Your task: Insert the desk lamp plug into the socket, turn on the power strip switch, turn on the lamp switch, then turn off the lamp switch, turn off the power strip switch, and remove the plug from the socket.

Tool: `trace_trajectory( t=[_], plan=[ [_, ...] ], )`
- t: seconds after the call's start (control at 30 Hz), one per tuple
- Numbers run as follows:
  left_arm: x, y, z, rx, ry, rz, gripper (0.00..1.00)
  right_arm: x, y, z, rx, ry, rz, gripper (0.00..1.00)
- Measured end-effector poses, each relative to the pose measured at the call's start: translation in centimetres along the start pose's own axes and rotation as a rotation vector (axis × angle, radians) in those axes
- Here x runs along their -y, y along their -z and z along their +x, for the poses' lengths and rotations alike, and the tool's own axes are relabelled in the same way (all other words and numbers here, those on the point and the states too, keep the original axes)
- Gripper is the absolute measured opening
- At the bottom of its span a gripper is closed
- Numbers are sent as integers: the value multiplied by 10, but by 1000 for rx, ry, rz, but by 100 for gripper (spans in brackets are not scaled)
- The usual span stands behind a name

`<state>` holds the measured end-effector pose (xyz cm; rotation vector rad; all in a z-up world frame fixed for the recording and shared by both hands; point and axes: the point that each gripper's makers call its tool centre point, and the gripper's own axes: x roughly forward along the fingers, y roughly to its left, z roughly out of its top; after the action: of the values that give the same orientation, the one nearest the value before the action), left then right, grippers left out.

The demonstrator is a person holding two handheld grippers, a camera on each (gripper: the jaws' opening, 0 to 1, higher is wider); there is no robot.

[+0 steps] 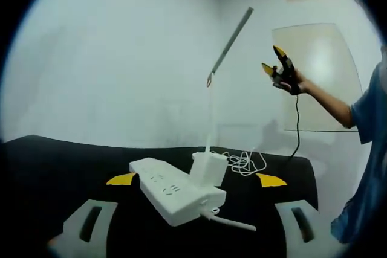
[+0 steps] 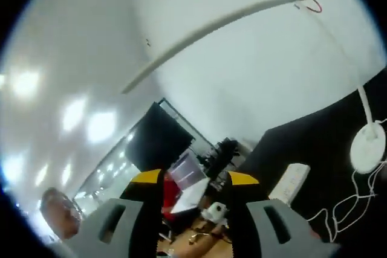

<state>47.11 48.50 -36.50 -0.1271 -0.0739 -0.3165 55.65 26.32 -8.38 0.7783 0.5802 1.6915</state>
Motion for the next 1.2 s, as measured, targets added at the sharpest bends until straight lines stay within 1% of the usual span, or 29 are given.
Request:
trace_trajectory(
  t=[0.03, 0.13, 0.2, 0.27, 0.3, 0.37, 0.47, 0.53, 0.6, 0.77, 0.93, 1.07, 1.2],
  plan=[
    [0, 0, 0, 0, 0, 1, 73, -6, 4, 3, 5, -5, 5, 42],
    [-3, 1, 0, -5, 3, 2, 73, -19, 0, 6, 28, -33, 23, 41],
    [-5, 2, 0, -6, 3, 4, 73, -25, -5, 8, 43, -51, 36, 41],
    [-6, 2, 0, -4, 2, 5, 73, -38, -11, 10, 64, -116, 103, 41],
    [-7, 1, 0, -3, 2, 3, 73, -40, -15, 10, 75, -130, 118, 41],
    [-9, 1, 0, -1, 1, 3, 73, -42, -19, 12, 81, -130, 119, 40],
    [-10, 1, 0, -2, 1, 3, 72, -52, -28, 17, 90, -152, 140, 40],
    [-11, 2, 0, -4, 2, 4, 72, -55, -32, 20, 88, -151, 152, 37],
    [-12, 2, 0, -3, 3, 7, 72, -56, -35, 22, 92, -137, 146, 37],
    [-12, 1, 0, 4, 7, 5, 72, -60, -41, 24, 94, -144, 147, 37],
    [-10, 2, -1, 1, 8, 7, 72, -62, -51, 31, 115, -157, 157, 37],
    [-9, 2, -2, 4, 4, 8, 72, -65, -59, 35, 158, -181, 157, 37],
    [-10, 1, -3, 8, 0, 7, 71, -64, -57, 36, 159, -199, 163, 37]
  ],
)
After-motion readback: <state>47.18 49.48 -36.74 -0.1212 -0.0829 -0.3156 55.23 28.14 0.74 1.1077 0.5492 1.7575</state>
